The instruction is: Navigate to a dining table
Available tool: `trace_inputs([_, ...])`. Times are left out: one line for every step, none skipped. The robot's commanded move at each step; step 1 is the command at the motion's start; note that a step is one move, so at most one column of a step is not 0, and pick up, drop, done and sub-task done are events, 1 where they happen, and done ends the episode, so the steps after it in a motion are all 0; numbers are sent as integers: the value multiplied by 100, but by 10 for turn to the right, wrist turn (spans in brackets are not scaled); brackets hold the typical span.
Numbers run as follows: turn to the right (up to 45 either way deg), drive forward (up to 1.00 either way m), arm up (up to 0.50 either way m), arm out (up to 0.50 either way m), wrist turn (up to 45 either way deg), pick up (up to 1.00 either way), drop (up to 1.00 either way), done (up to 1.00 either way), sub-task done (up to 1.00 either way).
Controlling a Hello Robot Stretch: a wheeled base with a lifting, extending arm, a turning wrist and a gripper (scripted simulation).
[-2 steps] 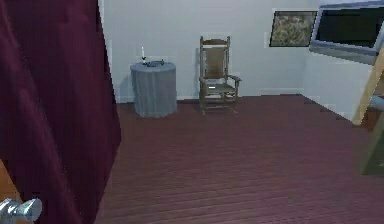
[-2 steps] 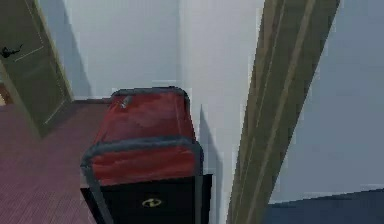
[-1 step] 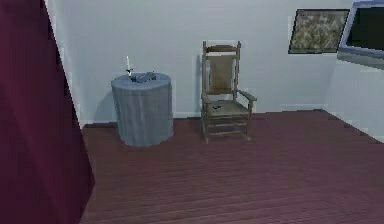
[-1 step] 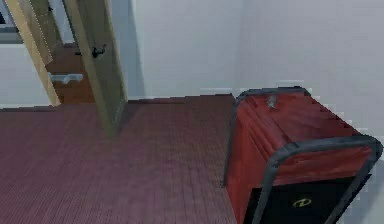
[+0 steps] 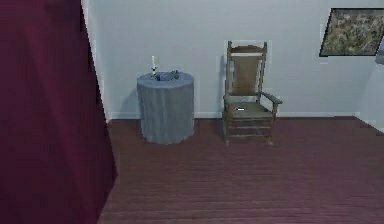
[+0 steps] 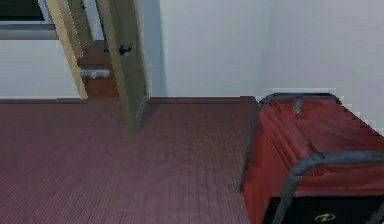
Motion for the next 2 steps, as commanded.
trace_inputs([0, 100, 0, 0, 0, 0, 0, 0, 0])
trace_inputs([-30, 0, 0, 0, 0, 0, 0, 0, 0])
